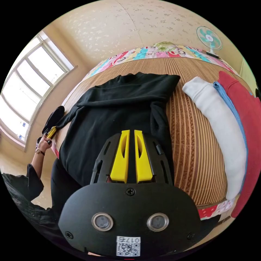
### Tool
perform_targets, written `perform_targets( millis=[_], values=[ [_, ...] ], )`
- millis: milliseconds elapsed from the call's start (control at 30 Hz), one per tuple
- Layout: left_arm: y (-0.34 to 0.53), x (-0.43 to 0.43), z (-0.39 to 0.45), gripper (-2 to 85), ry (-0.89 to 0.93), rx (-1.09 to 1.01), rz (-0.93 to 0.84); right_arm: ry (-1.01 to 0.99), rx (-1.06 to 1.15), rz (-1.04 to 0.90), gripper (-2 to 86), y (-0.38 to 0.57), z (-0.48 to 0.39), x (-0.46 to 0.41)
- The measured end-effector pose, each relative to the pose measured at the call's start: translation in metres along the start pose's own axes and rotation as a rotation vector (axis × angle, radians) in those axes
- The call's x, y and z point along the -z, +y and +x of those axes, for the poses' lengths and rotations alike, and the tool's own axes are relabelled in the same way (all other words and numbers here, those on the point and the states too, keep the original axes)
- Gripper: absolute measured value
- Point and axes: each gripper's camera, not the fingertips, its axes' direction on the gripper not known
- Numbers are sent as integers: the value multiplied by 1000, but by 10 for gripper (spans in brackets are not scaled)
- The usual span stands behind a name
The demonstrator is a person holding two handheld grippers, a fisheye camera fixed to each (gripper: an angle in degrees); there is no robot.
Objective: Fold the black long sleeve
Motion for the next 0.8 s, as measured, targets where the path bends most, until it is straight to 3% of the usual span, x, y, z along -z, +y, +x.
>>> perform_targets(
  millis=[233, 333, 467, 600, 700, 800],
  values=[
    [87, 45, 169, 21, 81, -611, 176, 144, -3, 48, 5, 23, 10, -17],
    [147, 0, 248, 23, 228, -831, 77, 235, 42, 61, 5, 25, -4, -23],
    [279, -129, 325, 30, 350, -1060, -271, 171, 20, 73, 4, 25, 9, -21],
    [440, -271, 297, 42, 273, -1151, -806, 39, -30, 82, 4, 23, 32, -16],
    [498, -286, 234, 44, 198, -1130, -925, 17, -37, 85, 4, 21, 38, -16],
    [510, -254, 179, 61, 69, -1139, -916, 12, -41, 81, 5, 17, 40, -14]
  ],
)
